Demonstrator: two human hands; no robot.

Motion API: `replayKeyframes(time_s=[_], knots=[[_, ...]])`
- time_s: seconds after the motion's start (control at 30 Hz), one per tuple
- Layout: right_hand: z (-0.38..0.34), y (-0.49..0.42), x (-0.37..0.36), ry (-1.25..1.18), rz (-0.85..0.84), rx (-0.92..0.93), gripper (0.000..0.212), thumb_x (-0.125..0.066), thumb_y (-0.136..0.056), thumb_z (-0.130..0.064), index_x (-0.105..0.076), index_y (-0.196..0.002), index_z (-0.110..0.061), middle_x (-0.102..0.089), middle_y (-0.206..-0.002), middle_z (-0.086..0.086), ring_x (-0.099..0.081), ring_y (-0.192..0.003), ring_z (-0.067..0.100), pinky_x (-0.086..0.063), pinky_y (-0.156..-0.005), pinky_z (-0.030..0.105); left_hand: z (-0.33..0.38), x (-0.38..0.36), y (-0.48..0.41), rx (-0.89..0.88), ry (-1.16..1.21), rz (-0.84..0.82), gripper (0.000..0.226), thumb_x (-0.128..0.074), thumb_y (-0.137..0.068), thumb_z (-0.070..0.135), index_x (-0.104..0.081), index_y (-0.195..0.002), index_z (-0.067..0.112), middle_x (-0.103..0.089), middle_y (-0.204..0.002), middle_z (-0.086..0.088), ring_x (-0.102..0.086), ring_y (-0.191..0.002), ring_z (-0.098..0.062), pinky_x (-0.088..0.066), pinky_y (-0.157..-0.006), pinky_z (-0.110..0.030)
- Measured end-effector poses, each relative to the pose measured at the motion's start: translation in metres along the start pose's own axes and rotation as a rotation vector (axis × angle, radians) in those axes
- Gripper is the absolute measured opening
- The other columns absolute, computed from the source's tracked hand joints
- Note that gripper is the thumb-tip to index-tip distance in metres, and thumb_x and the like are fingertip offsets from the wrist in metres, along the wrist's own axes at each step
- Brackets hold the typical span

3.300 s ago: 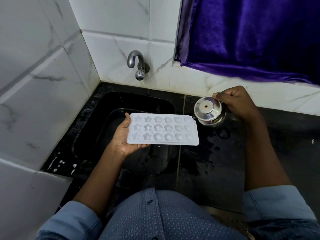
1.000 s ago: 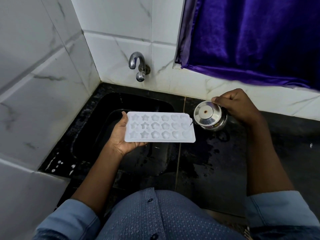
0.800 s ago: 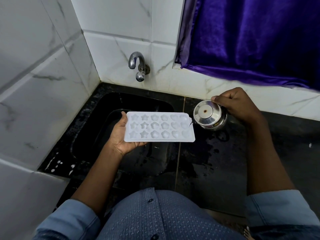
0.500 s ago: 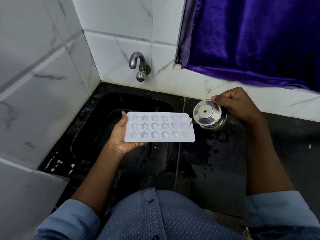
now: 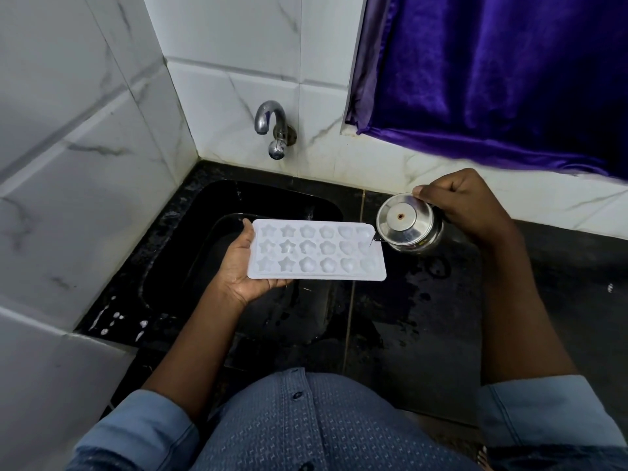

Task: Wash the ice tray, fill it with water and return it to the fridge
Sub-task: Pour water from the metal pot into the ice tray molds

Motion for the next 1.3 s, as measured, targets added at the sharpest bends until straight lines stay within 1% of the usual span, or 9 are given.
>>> replayKeyframes(time_s=[0.3,0.37,0.47,0.63,0.73,0.87,0.97,1.1,1.3], knots=[[-0.009,-0.001,-0.012,0.027,-0.027,0.007,0.06,-0.068,-0.099,-0.015,-0.052,-0.042,-0.022,-0.037,-0.043,-0.014,-0.032,-0.042,0.005,-0.031,-0.05,0.021,-0.002,-0.001,-0.001,0.015,0.017,-0.012,0.085,-0.034,-0.1,0.076,-0.083,-0.111,0.008,-0.071,-0.132,-0.022,-0.074,-0.11,-0.043,-0.063,-0.078,-0.059],[-0.009,-0.001,-0.013,0.026,-0.028,0.019,0.054,-0.069,-0.099,-0.016,-0.054,-0.047,-0.016,-0.038,-0.045,-0.009,-0.032,-0.043,0.008,-0.03,-0.05,0.022,-0.003,0.0,-0.001,0.018,0.028,-0.025,0.085,-0.035,-0.1,0.076,-0.081,-0.117,0.007,-0.07,-0.134,-0.023,-0.073,-0.112,-0.043,-0.063,-0.079,-0.06],[-0.009,-0.003,-0.014,0.028,-0.039,0.049,0.05,-0.07,-0.098,-0.022,-0.056,-0.062,0.01,-0.04,-0.053,0.007,-0.034,-0.05,0.017,-0.03,-0.054,0.029,-0.003,0.005,-0.003,0.021,0.03,-0.059,0.085,-0.036,-0.099,0.078,-0.066,-0.139,0.01,-0.064,-0.143,-0.022,-0.068,-0.122,-0.044,-0.061,-0.088,-0.062],[-0.012,-0.003,-0.016,0.024,-0.036,0.082,0.053,-0.07,-0.096,-0.026,-0.057,-0.068,0.016,-0.042,-0.057,0.01,-0.035,-0.053,0.02,-0.03,-0.055,0.031,-0.003,0.009,-0.005,0.021,0.018,-0.068,0.086,-0.036,-0.098,0.079,-0.059,-0.146,0.012,-0.063,-0.144,-0.021,-0.066,-0.126,-0.043,-0.059,-0.096,-0.062],[-0.013,-0.003,-0.016,0.035,-0.036,0.066,0.05,-0.07,-0.098,-0.022,-0.056,-0.064,0.012,-0.04,-0.054,0.008,-0.035,-0.051,0.018,-0.031,-0.055,0.029,-0.003,0.012,-0.006,0.009,0.012,-0.069,0.085,-0.036,-0.098,0.079,-0.062,-0.142,0.012,-0.064,-0.143,-0.021,-0.068,-0.123,-0.042,-0.059,-0.095,-0.061],[-0.014,-0.002,-0.016,0.029,-0.016,0.03,0.055,-0.068,-0.099,-0.017,-0.055,-0.046,-0.017,-0.04,-0.045,-0.008,-0.034,-0.044,0.009,-0.033,-0.052,0.025,-0.003,0.015,-0.006,0.01,0.013,-0.078,0.085,-0.036,-0.098,0.079,-0.07,-0.137,0.011,-0.063,-0.145,-0.021,-0.065,-0.128,-0.043,-0.051,-0.105,-0.063],[-0.015,-0.001,-0.014,0.019,-0.01,0.025,0.057,-0.068,-0.1,-0.016,-0.055,-0.044,-0.021,-0.041,-0.043,-0.013,-0.035,-0.042,0.006,-0.034,-0.05,0.021,-0.003,0.014,-0.005,0.017,0.016,-0.089,0.085,-0.037,-0.098,0.078,-0.062,-0.144,0.011,-0.063,-0.145,-0.021,-0.064,-0.129,-0.043,-0.054,-0.103,-0.063],[-0.016,-0.001,-0.014,0.004,0.003,0.012,0.053,-0.07,-0.099,-0.018,-0.051,-0.049,-0.017,-0.039,-0.045,-0.008,-0.034,-0.044,0.011,-0.033,-0.052,0.025,-0.004,0.013,-0.003,0.028,0.025,-0.085,0.084,-0.038,-0.098,0.078,-0.061,-0.144,0.011,-0.063,-0.144,-0.022,-0.066,-0.126,-0.043,-0.058,-0.097,-0.061],[-0.022,-0.002,-0.02,-0.023,-0.024,0.045,0.054,-0.07,-0.097,-0.022,-0.048,-0.062,0.013,-0.04,-0.056,0.011,-0.035,-0.052,0.022,-0.031,-0.057,0.033,-0.005,0.005,-0.001,0.043,0.047,-0.076,0.082,-0.038,-0.098,0.077,-0.065,-0.136,0.009,-0.068,-0.137,-0.023,-0.072,-0.115,-0.043,-0.063,-0.085,-0.059]])
Point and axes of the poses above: each hand's wrist, its own y-axis away from the middle knuckle, its own x-axis out of the back of the hand, z = x × y, the point moved 2 cm from there along -y, towards the middle knuckle
